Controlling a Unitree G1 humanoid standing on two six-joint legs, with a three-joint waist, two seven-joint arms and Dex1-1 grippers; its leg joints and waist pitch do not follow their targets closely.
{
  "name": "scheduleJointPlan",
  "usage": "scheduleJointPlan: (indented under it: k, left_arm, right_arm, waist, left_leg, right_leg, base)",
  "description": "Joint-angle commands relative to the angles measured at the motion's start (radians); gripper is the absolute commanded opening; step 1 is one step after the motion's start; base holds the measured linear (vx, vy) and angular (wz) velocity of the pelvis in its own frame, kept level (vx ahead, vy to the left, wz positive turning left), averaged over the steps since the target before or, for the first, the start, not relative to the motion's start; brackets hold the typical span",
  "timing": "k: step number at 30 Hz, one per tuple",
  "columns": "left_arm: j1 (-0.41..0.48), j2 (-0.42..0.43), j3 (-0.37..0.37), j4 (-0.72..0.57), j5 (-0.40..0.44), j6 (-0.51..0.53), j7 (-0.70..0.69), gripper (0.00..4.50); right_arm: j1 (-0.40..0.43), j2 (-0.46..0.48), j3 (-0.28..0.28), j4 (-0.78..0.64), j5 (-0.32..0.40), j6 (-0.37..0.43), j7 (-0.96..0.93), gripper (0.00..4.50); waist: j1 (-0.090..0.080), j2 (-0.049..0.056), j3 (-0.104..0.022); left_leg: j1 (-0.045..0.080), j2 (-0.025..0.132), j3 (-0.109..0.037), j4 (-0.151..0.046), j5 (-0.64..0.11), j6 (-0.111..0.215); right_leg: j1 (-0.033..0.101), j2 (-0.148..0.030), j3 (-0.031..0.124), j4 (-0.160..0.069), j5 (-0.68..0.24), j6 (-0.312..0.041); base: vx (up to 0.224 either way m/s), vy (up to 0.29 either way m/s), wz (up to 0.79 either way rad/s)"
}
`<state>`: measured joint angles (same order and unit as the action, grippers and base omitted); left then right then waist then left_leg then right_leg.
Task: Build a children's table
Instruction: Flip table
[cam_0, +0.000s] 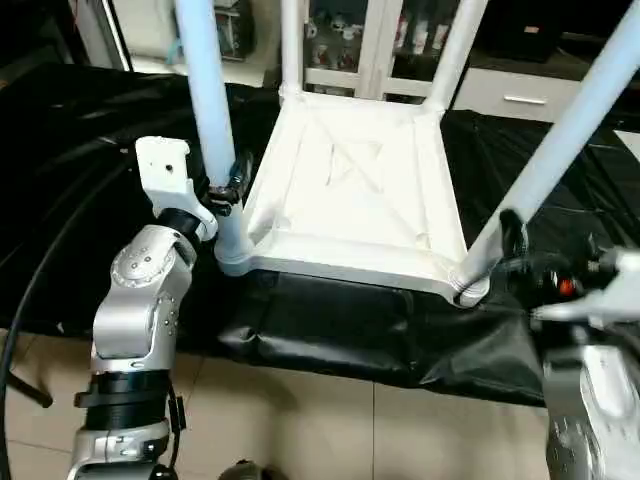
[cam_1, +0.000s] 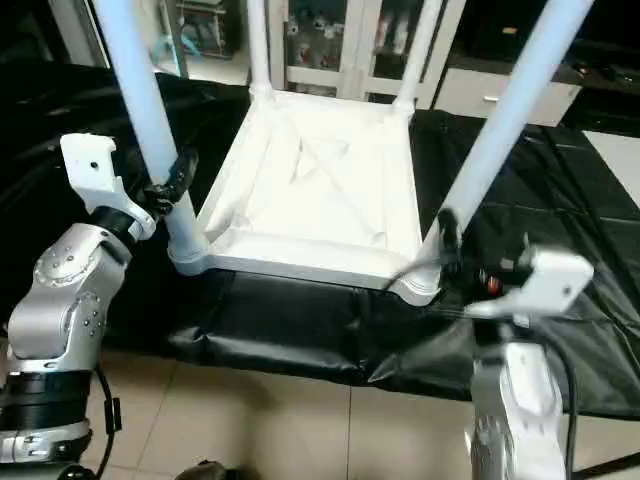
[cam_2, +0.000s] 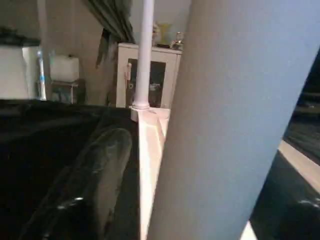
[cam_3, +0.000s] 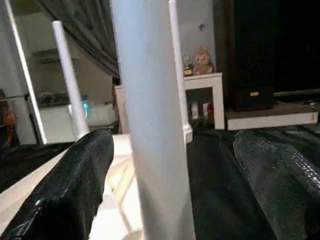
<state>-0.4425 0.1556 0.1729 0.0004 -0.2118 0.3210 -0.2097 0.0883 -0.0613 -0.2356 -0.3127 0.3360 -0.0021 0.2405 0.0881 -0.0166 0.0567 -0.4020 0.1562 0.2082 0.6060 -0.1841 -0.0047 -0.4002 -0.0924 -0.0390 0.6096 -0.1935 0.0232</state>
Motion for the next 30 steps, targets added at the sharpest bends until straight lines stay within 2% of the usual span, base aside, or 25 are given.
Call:
scheduleJointPlan:
  k: [1, 2, 3, 4, 5, 6, 7, 10, 11, 13, 14, 16, 18, 20, 21, 22, 23, 26, 30]
  left_arm:
    - [-0.012, -0.006, 0.016, -0.018, -0.006, 0.025, 0.029, 3.15]
    - [-0.016, -0.011, 0.021, -0.015, -0.012, 0.032, 0.033, 3.15]
    - [-0.016, -0.012, 0.022, -0.015, -0.012, 0.033, 0.034, 2.95]
    - [-0.019, -0.014, 0.023, -0.014, -0.012, 0.038, 0.039, 2.95]
    - [-0.027, -0.02, 0.025, -0.009, -0.018, 0.056, 0.051, 2.95]
    - [-0.028, -0.02, 0.025, -0.009, -0.018, 0.057, 0.051, 2.89]
    - [-0.032, -0.023, 0.023, -0.006, -0.024, 0.07, 0.056, 2.83]
    - [-0.038, -0.033, 0.028, -0.003, -0.037, 0.082, 0.068, 2.51]
    - [-0.043, -0.048, 0.044, 0.004, -0.052, 0.092, 0.088, 2.51]
    - [-0.06, -0.082, 0.085, 0.023, -0.095, 0.108, 0.127, 2.32]
    - [-0.064, -0.09, 0.094, 0.026, -0.109, 0.111, 0.133, 2.24]
    - [-0.071, -0.108, 0.111, 0.026, -0.129, 0.114, 0.151, 2.22]
    - [-0.082, -0.138, 0.139, 0.029, -0.167, 0.12, 0.174, 2.22]
    - [-0.098, -0.183, 0.175, 0.032, -0.232, 0.125, 0.198, 2.22]
    - [-0.102, -0.193, 0.182, 0.032, -0.247, 0.126, 0.203, 2.22]
    - [-0.106, -0.209, 0.191, 0.031, -0.265, 0.126, 0.212, 2.22]
    - [-0.107, -0.212, 0.193, 0.03, -0.268, 0.125, 0.214, 2.22]
    - [-0.12, -0.241, 0.219, 0.029, -0.288, 0.126, 0.242, 2.21]
    - [-0.123, -0.25, 0.214, 0.021, -0.28, 0.133, 0.238, 2.16]
  right_arm:
    - [0.03, -0.011, 0.04, -0.045, 0.033, 0.033, 0.043, 4.2]
    - [0.053, -0.029, 0.073, -0.057, 0.047, 0.053, 0.082, 4.2]
    - [0.056, -0.032, 0.078, -0.058, 0.048, 0.055, 0.089, 4.2]
    - [0.07, -0.043, 0.098, -0.062, 0.055, 0.063, 0.114, 4.2]
    - [0.104, -0.068, 0.146, -0.076, 0.116, 0.143, 0.177, 4.2]
    - [0.105, -0.069, 0.148, -0.076, 0.118, 0.146, 0.179, 4.2]
    - [0.115, -0.092, 0.18, -0.065, 0.109, 0.211, 0.191, 4.2]
    - [0.115, -0.107, 0.207, -0.051, 0.073, 0.204, 0.21, 4.2]
    - [0.096, -0.099, 0.207, -0.032, 0.054, 0.201, 0.192, 4.2]
    - [0.04, -0.072, 0.19, 0.016, 0.042, 0.24, 0.124, 4.2]
    - [0.029, -0.067, 0.182, 0.025, 0.043, 0.245, 0.109, 4.2]
    - [0.014, -0.063, 0.171, 0.035, 0.073, 0.277, 0.089, 4.2]
    - [-0.001, -0.06, 0.164, 0.048, 0.104, 0.294, 0.083, 4.2]
    - [-0.022, -0.055, 0.162, 0.069, 0.132, 0.319, 0.092, 4.2]
    - [-0.026, -0.054, 0.162, 0.074, 0.136, 0.321, 0.098, 4.2]
    - [-0.031, -0.057, 0.167, 0.081, 0.132, 0.321, 0.108, 4.2]
    - [-0.032, -0.059, 0.168, 0.082, 0.129, 0.319, 0.109, 4.2]
    - [-0.043, -0.059, 0.175, 0.08, 0.126, 0.327, 0.124, 4.2]
    - [-0.072, -0.052, 0.165, 0.09, 0.146, 0.323, 0.114, 4.2]
  waist:
    - [-0.004, -0.001, -0.058]
    - [-0.004, 0.001, -0.058]
    - [-0.005, 0.0, -0.058]
    - [-0.008, 0.003, -0.056]
    - [-0.005, 0.002, -0.056]
    - [-0.006, 0.002, -0.055]
    - [-0.004, 0.007, -0.056]
    - [-0.005, 0.001, -0.056]
    - [-0.004, 0.001, -0.056]
    - [-0.011, -0.008, -0.056]
    - [-0.011, -0.008, -0.057]
    - [-0.01, -0.007, -0.055]
    - [-0.009, -0.006, -0.057]
    - [-0.01, -0.015, -0.059]
    - [-0.007, -0.012, -0.059]
    - [-0.003, -0.018, -0.059]
    - [-0.001, -0.016, -0.059]
    - [0.0, -0.02, -0.062]
    - [-0.003, -0.017, -0.063]
  left_leg:
    - [0.032, 0.073, -0.045, -0.097, -0.304, -0.012]
    - [0.032, 0.073, -0.047, -0.098, -0.313, -0.016]
    - [0.033, 0.074, -0.049, -0.098, -0.329, -0.024]
    - [0.033, 0.073, -0.049, -0.1, -0.343, -0.031]
    - [0.036, 0.074, -0.05, -0.099, -0.355, -0.031]
    - [0.035, 0.074, -0.05, -0.099, -0.357, -0.031]
    - [0.033, 0.074, -0.051, -0.099, -0.353, -0.033]
    - [0.03, 0.073, -0.051, -0.099, -0.346, -0.044]
    - [0.033, 0.074, -0.051, -0.098, -0.35, -0.047]
    - [0.029, 0.071, -0.05, -0.098, -0.333, -0.047]
    - [0.03, 0.07, -0.05, -0.097, -0.33, -0.047]
    - [0.033, 0.071, -0.049, -0.095, -0.335, -0.045]
    - [0.032, 0.071, -0.05, -0.095, -0.319, -0.041]
    - [0.031, 0.07, -0.047, -0.092, -0.3, -0.034]
    - [0.031, 0.07, -0.046, -0.089, -0.292, -0.027]
    - [0.03, 0.07, -0.044, -0.088, -0.278, -0.019]
    - [0.029, 0.07, -0.045, -0.087, -0.272, -0.016]
    - [0.025, 0.071, -0.044, -0.085, -0.233, -0.002]
    - [0.028, 0.071, -0.044, -0.083, -0.19, 0.007]
  right_leg:
    - [0.025, -0.055, 0.038, -0.079, -0.207, -0.131]
    - [0.025, -0.055, 0.037, -0.08, -0.221, -0.128]
    - [0.023, -0.054, 0.038, -0.082, -0.235, -0.119]
    - [0.021, -0.053, 0.038, -0.084, -0.241, -0.117]
    - [0.021, -0.053, 0.039, -0.085, -0.246, -0.116]
    - [0.022, -0.053, 0.04, -0.085, -0.246, -0.116]
    - [0.021, -0.054, 0.04, -0.085, -0.241, -0.119]
    - [0.022, -0.057, 0.04, -0.085, -0.244, -0.124]
    - [0.019, -0.057, 0.04, -0.086, -0.251, -0.121]
    - [0.021, -0.055, 0.038, -0.085, -0.248, -0.132]
    - [0.02, -0.056, 0.038, -0.084, -0.252, -0.134]
    - [0.018, -0.059, 0.04, -0.089, -0.285, -0.121]
    - [0.02, -0.058, 0.039, -0.085, -0.261, -0.12]
    - [0.022, -0.057, 0.038, -0.082, -0.234, -0.128]
    - [0.021, -0.058, 0.039, -0.082, -0.226, -0.135]
    - [0.023, -0.06, 0.039, -0.081, -0.219, -0.141]
    - [0.024, -0.062, 0.039, -0.081, -0.217, -0.144]
    - [0.028, -0.059, 0.037, -0.077, -0.191, -0.143]
    - [0.028, -0.054, 0.036, -0.071, -0.122, -0.146]
  base:
    - [0.0, 0.0, 0.0]
    - [0.0, 0.0, 0.0]
    - [0.0, 0.0, 0.0]
    - [0.0, 0.0, 0.0]
    - [0.0, 0.0, 0.0]
    - [0.0, 0.0, 0.0]
    - [0.0, 0.0, 0.0]
    - [0.0, 0.0, 0.0]
    - [0.0, 0.0, 0.0]
    - [0.0, 0.0, 0.0]
    - [0.0, 0.0, 0.0]
    - [0.0, 0.0, 0.0]
    - [0.0, 0.0, 0.0]
    - [0.0, 0.0, 0.0]
    - [0.0, 0.0, 0.0]
    - [0.0, 0.0, 0.0]
    - [0.0, 0.0, 0.0]
    - [0.0, 0.0, 0.0]
    - [0.0, 0.0, 0.0]
